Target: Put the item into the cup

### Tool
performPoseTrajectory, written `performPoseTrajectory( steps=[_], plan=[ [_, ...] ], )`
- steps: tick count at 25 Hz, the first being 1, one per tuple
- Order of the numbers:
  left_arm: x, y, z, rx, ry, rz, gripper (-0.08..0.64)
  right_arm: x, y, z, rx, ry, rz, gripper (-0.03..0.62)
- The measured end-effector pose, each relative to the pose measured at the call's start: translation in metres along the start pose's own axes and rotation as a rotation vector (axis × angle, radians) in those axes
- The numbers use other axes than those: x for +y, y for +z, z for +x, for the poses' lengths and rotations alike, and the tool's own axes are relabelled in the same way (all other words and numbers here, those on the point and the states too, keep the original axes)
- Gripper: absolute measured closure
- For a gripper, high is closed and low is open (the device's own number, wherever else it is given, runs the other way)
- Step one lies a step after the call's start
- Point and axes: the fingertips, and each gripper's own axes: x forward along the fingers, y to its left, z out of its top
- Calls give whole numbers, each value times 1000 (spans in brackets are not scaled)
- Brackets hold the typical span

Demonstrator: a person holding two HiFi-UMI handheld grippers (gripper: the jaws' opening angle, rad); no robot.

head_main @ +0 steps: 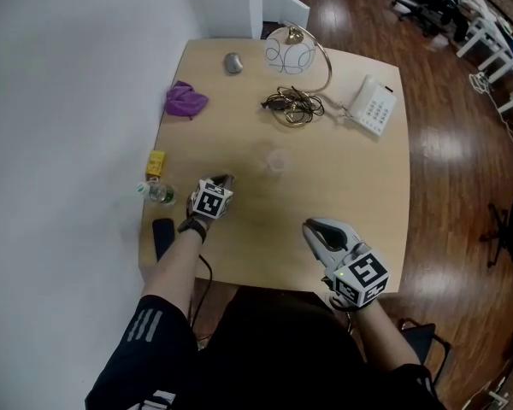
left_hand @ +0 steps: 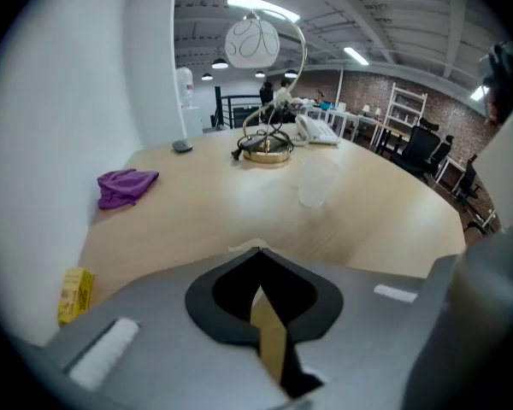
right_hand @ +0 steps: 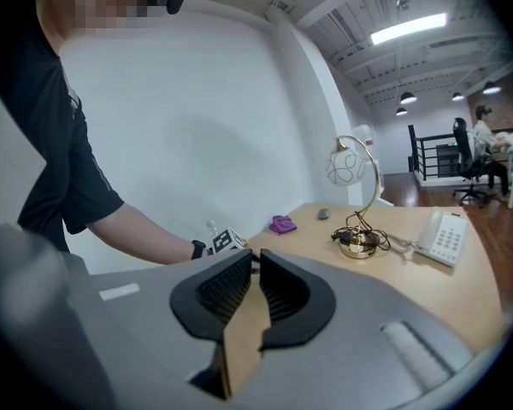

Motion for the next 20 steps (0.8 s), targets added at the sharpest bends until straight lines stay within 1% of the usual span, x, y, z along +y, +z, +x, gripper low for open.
performPoseTrajectory(
  steps=[2,3,4,6,8,10,13,15,20],
  plan=[
    [-10,28,-15,-85,-21,2,568,-7,2,-7,-5,-23,12,554],
    [-17,44,-22,-125,-35,21,568,-10,0,-11,-13,-21,14,554],
    [-26,62,-26,-162,-49,56,568,-13,-2,-14,-20,-18,17,554],
    [-43,96,-31,-211,-55,165,568,-18,-5,-20,-30,-22,27,554],
    [-61,125,-29,-217,-46,276,568,-23,-7,-25,-37,-33,40,554],
    [-78,146,-17,-195,-53,345,568,-28,-8,-30,-39,-45,50,554],
    [-99,152,14,-99,-94,398,568,-34,-11,-39,-36,-63,64,554],
    [-108,146,32,-28,-119,404,568,-39,-14,-47,-44,-73,70,554],
    [-114,124,66,123,-125,415,568,-53,-18,-68,-49,-115,101,554]
  ],
)
